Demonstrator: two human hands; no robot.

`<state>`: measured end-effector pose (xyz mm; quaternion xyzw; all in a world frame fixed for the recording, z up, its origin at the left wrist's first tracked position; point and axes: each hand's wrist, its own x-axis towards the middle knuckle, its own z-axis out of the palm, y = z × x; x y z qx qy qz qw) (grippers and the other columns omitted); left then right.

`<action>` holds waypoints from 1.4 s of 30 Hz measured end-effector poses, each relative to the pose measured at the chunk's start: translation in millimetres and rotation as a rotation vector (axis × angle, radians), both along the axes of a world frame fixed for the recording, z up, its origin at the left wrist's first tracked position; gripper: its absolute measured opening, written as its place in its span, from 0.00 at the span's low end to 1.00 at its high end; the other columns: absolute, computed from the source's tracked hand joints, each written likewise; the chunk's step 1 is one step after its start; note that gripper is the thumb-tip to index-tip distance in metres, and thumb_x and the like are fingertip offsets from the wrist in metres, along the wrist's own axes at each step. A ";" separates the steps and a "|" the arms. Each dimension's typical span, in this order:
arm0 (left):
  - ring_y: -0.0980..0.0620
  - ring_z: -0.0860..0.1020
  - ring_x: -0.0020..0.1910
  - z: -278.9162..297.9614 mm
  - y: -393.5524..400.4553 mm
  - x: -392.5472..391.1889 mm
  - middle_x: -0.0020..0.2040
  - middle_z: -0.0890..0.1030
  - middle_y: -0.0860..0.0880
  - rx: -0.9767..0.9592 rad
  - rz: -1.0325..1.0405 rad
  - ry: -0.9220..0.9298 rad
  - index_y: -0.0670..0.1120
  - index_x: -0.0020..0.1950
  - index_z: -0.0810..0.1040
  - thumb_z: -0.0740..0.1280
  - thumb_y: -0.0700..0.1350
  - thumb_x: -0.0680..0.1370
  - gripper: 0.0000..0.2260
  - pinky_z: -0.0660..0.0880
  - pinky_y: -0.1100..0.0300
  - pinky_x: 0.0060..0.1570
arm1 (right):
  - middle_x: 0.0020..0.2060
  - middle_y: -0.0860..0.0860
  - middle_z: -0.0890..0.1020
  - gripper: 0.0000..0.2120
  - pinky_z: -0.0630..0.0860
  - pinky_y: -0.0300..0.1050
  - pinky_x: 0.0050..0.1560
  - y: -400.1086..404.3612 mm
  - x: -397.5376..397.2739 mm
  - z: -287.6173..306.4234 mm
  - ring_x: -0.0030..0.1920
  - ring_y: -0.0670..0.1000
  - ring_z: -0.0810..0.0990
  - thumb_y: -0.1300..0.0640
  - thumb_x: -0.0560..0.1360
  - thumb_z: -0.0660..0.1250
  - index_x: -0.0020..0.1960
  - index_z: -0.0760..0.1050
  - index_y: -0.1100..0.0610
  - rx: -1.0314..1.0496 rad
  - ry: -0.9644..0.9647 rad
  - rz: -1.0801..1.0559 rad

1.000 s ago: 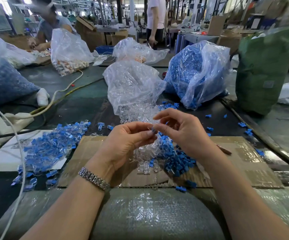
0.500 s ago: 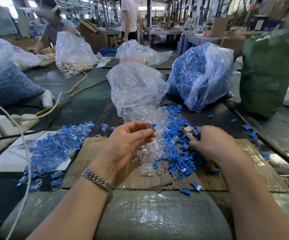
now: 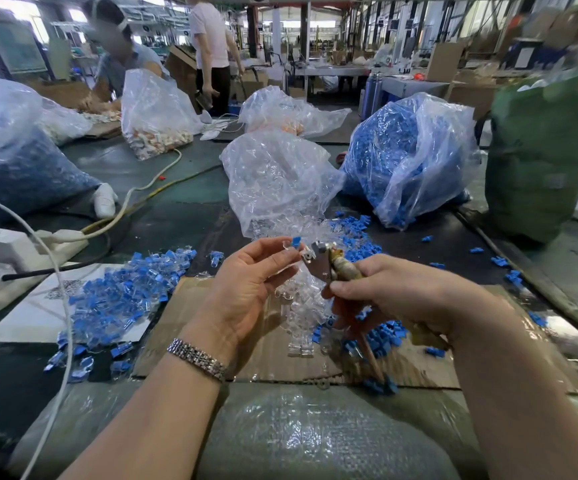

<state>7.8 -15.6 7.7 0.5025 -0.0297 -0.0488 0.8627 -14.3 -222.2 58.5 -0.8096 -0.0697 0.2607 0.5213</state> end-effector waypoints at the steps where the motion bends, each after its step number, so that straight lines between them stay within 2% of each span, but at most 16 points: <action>1: 0.49 0.84 0.50 0.0 -0.7 -0.3 0.51 0.86 0.42 0.010 0.009 -0.003 0.40 0.52 0.83 0.74 0.35 0.68 0.12 0.82 0.57 0.53 | 0.43 0.60 0.81 0.14 0.84 0.52 0.47 4.9 -0.6 1.4 0.44 0.56 0.83 0.58 0.82 0.65 0.57 0.75 0.71 -0.016 -0.014 0.005; 10: 0.40 0.82 0.58 -3.6 -2.0 -3.0 0.54 0.85 0.38 0.121 0.034 -0.062 0.45 0.46 0.87 0.75 0.38 0.68 0.08 0.75 0.45 0.67 | 0.41 0.58 0.83 0.16 0.83 0.59 0.52 17.4 -1.0 2.9 0.43 0.55 0.85 0.53 0.83 0.64 0.58 0.75 0.68 -0.070 -0.067 0.039; 13: 0.37 0.81 0.61 -3.4 -2.0 -3.5 0.53 0.85 0.37 0.175 0.060 -0.098 0.46 0.46 0.88 0.76 0.39 0.68 0.08 0.75 0.44 0.67 | 0.34 0.54 0.83 0.21 0.85 0.56 0.47 21.8 1.1 -2.7 0.37 0.55 0.84 0.45 0.82 0.63 0.51 0.79 0.65 -0.097 -0.106 0.019; 17: 0.41 0.83 0.57 -3.4 -1.0 -3.8 0.52 0.86 0.40 0.237 0.085 -0.137 0.46 0.46 0.87 0.75 0.41 0.68 0.08 0.76 0.48 0.65 | 0.26 0.50 0.80 0.25 0.82 0.47 0.34 25.4 2.6 -10.0 0.29 0.53 0.82 0.41 0.81 0.61 0.44 0.79 0.63 -0.113 -0.157 -0.012; 20: 0.43 0.84 0.57 -3.8 0.2 -2.1 0.51 0.87 0.41 0.270 0.093 -0.149 0.47 0.47 0.87 0.75 0.42 0.68 0.08 0.77 0.49 0.64 | 0.26 0.51 0.81 0.25 0.83 0.48 0.35 27.9 2.9 -14.1 0.30 0.54 0.83 0.40 0.81 0.61 0.43 0.79 0.62 -0.110 -0.170 -0.019; 24: 0.44 0.84 0.56 -2.9 5.2 -1.4 0.52 0.86 0.42 0.261 0.139 -0.158 0.48 0.48 0.86 0.76 0.42 0.70 0.07 0.78 0.50 0.62 | 0.32 0.53 0.83 0.26 0.83 0.47 0.37 23.2 7.3 -4.9 0.35 0.56 0.85 0.40 0.81 0.61 0.49 0.80 0.63 -0.065 -0.097 0.000; 25: 0.46 0.84 0.55 -2.7 9.7 -1.3 0.51 0.87 0.44 0.307 0.194 -0.162 0.49 0.47 0.86 0.76 0.41 0.72 0.06 0.79 0.52 0.60 | 0.33 0.54 0.83 0.25 0.82 0.48 0.37 17.6 7.8 -0.6 0.36 0.56 0.85 0.40 0.81 0.61 0.50 0.80 0.63 -0.059 -0.093 -0.007; 27: 0.50 0.83 0.51 -3.8 22.9 1.7 0.49 0.86 0.48 0.611 0.414 -0.164 0.50 0.47 0.84 0.74 0.40 0.76 0.05 0.80 0.53 0.55 | 0.35 0.54 0.83 0.23 0.81 0.48 0.38 2.4 8.6 6.4 0.35 0.54 0.84 0.40 0.80 0.63 0.49 0.80 0.61 -0.109 -0.149 -0.080; 29: 0.48 0.80 0.52 -4.9 33.4 4.6 0.50 0.81 0.50 1.044 0.663 -0.111 0.51 0.46 0.80 0.71 0.39 0.77 0.06 0.77 0.48 0.57 | 0.34 0.54 0.81 0.22 0.79 0.49 0.38 -16.3 10.9 8.9 0.32 0.52 0.82 0.39 0.78 0.65 0.43 0.78 0.60 -0.294 -0.295 -0.192; 31: 0.44 0.73 0.58 -3.7 34.4 2.6 0.52 0.72 0.51 1.391 0.785 -0.082 0.53 0.46 0.79 0.69 0.40 0.76 0.07 0.70 0.44 0.63 | 0.33 0.54 0.80 0.22 0.72 0.47 0.36 -34.8 14.9 7.0 0.33 0.52 0.78 0.39 0.77 0.67 0.39 0.75 0.58 -0.564 -0.428 -0.282; 33: 0.46 0.72 0.58 -2.9 31.1 1.2 0.52 0.70 0.52 1.462 0.691 -0.171 0.52 0.48 0.79 0.70 0.41 0.76 0.06 0.71 0.49 0.61 | 0.34 0.53 0.78 0.21 0.67 0.46 0.34 -49.2 19.4 -1.3 0.35 0.52 0.76 0.40 0.76 0.69 0.38 0.74 0.57 -0.770 -0.448 -0.364; 35: 0.55 0.76 0.51 -3.5 25.6 -0.4 0.51 0.75 0.53 1.365 0.414 -0.238 0.52 0.50 0.81 0.71 0.41 0.75 0.07 0.73 0.69 0.48 | 0.35 0.53 0.77 0.21 0.67 0.47 0.36 -57.1 22.9 -14.1 0.38 0.54 0.76 0.39 0.75 0.69 0.39 0.73 0.57 -0.887 -0.397 -0.414; 36: 0.59 0.77 0.48 -3.8 22.9 -1.4 0.51 0.76 0.53 1.339 0.276 -0.238 0.52 0.51 0.82 0.71 0.41 0.75 0.08 0.72 0.73 0.43 | 0.36 0.52 0.77 0.21 0.68 0.48 0.37 -58.8 24.3 -21.0 0.39 0.54 0.77 0.38 0.75 0.69 0.39 0.73 0.56 -0.928 -0.377 -0.427; 38: 0.59 0.78 0.48 -7.2 19.4 0.1 0.51 0.78 0.52 1.357 0.120 -0.247 0.52 0.52 0.83 0.73 0.41 0.74 0.10 0.75 0.69 0.49 | 0.40 0.52 0.78 0.21 0.69 0.48 0.40 -59.3 26.3 -32.2 0.43 0.56 0.77 0.36 0.74 0.70 0.40 0.72 0.54 -0.978 -0.360 -0.439; 40: 0.57 0.79 0.48 -10.7 16.5 1.5 0.50 0.79 0.54 1.423 0.122 -0.249 0.54 0.52 0.83 0.75 0.44 0.74 0.08 0.78 0.57 0.55 | 0.46 0.54 0.79 0.22 0.73 0.49 0.43 -56.0 27.6 -37.6 0.47 0.57 0.78 0.35 0.73 0.69 0.42 0.72 0.53 -1.006 -0.346 -0.432; 42: 0.56 0.79 0.48 -12.9 14.0 1.1 0.48 0.81 0.54 1.454 0.169 -0.272 0.53 0.50 0.83 0.76 0.46 0.75 0.06 0.78 0.54 0.54 | 0.51 0.56 0.80 0.25 0.76 0.50 0.48 -52.6 29.0 -40.3 0.52 0.58 0.78 0.32 0.73 0.68 0.49 0.75 0.55 -1.031 -0.338 -0.416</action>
